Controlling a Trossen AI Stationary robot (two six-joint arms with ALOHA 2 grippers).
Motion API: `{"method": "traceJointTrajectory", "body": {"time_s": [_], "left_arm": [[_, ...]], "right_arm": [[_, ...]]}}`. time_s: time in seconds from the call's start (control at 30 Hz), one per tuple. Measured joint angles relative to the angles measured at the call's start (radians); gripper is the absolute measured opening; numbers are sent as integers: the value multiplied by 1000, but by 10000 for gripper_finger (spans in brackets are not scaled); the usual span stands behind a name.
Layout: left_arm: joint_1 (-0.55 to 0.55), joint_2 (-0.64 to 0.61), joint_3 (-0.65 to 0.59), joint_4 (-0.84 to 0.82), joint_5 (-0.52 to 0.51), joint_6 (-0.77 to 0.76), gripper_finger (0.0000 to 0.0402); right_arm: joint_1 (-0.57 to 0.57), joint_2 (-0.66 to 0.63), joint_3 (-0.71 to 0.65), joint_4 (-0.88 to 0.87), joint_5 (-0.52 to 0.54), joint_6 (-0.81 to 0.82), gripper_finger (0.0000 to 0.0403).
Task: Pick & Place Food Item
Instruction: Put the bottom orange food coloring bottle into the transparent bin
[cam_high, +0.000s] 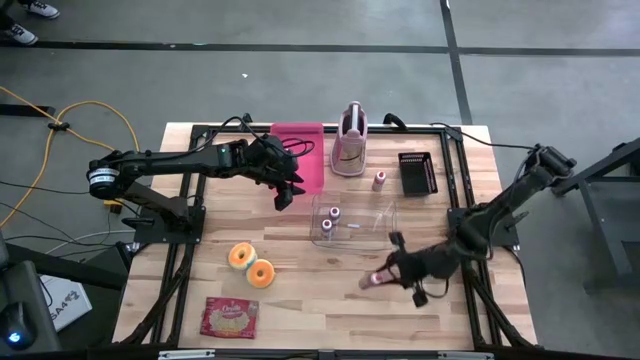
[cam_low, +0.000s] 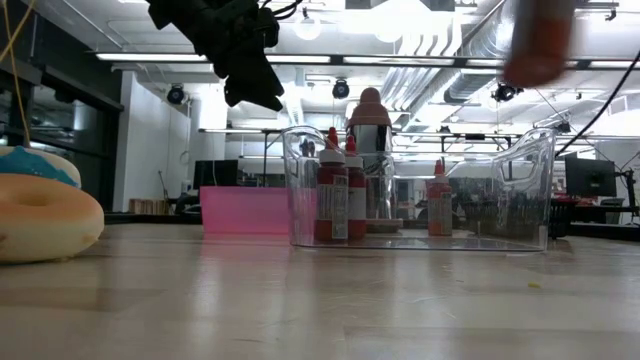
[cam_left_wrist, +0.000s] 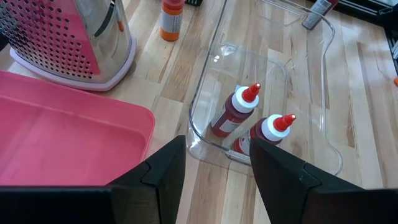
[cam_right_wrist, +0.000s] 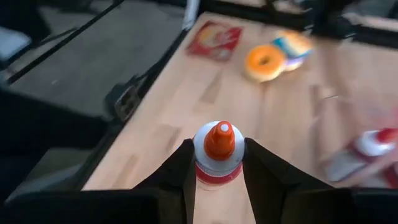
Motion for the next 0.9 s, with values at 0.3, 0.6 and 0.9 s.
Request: {"method": "traceJointTrajectory", "body": {"time_s": [0.3, 0.6, 0.9], "left_arm": [[0, 0, 0, 0, 0, 0, 173], [0, 0, 0, 0, 0, 0, 173], [0, 0, 0, 0, 0, 0, 173]], "right_arm": [[-207, -63, 0, 1, -5, -95, 96], [-376, -63, 0, 0, 19, -159, 96], [-478, 30, 0, -7, 13, -113, 96]]}}
